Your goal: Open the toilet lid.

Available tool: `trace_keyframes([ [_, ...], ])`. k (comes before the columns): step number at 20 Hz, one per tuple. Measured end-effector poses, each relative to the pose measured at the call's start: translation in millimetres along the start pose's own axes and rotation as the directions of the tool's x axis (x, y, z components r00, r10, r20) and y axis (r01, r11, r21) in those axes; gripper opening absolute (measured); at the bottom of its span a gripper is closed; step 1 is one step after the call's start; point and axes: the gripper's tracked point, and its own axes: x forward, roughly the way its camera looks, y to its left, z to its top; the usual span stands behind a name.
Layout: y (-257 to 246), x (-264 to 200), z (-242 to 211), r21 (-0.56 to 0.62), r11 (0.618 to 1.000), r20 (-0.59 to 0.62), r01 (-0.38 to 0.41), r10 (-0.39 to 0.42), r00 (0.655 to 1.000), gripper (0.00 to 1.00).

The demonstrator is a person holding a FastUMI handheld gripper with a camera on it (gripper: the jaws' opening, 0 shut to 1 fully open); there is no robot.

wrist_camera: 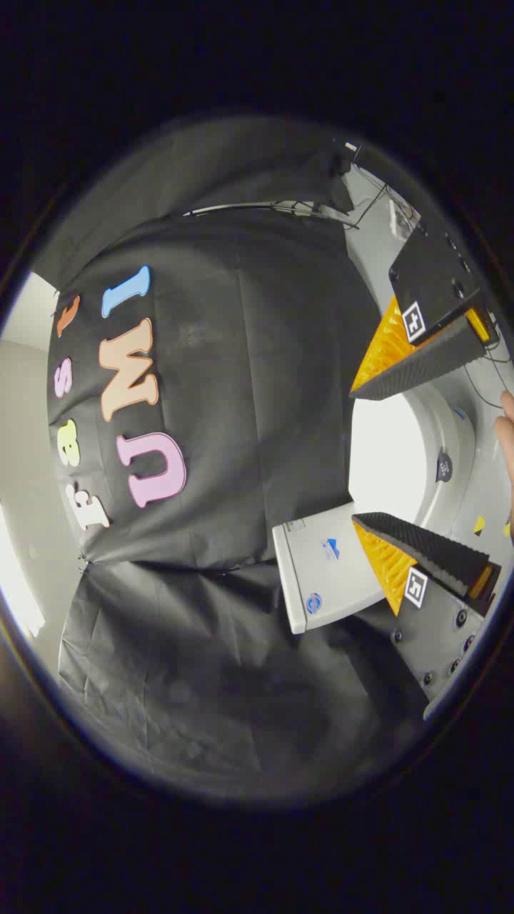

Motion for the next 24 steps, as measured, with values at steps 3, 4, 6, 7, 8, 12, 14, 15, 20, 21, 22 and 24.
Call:
trace_keyframes([
  [3,-0.6,1.4,-2.1,-0.001,1.000,-0.002,0.002,-0.002,1.000,0.98],
  [4,-0.5,2.3,-2.2,-0.001,1.000,-0.004,0.002,-0.002,1.000,0.98],
  [6,-0.3,3.5,-4.3,0.001,1.000,-0.009,0.002,-0.002,1.000,0.98],
  [7,-0.8,3.8,-6.0,0.002,1.000,-0.012,0.003,-0.003,1.000,0.98],
  [8,-0.2,4.2,-6.4,0.003,1.000,-0.015,0.002,-0.002,1.000,0.98],
  [12,1.1,5.5,-9.4,-0.004,1.000,-0.025,-0.001,0.000,1.000,0.98],
  [14,1.8,6.0,-10.4,-0.005,1.000,-0.027,-0.002,0.002,1.000,0.98],
  [15,2.1,5.9,-11.1,-0.004,1.000,-0.028,-0.004,0.003,1.000,0.98],
  [20,5.8,12.9,-16.1,0.015,1.000,-0.032,-0.015,0.015,0.999,0.98],
  [21,7.8,16.2,-16.8,0.021,1.000,-0.027,-0.017,0.018,0.999,0.98],
  [22,10.4,20.6,-16.3,0.023,1.000,-0.020,-0.019,0.020,1.000,0.98],
  [24,14.7,32.2,-18.3,0.029,0.999,-0.002,-0.022,0.022,1.000,0.98],
])
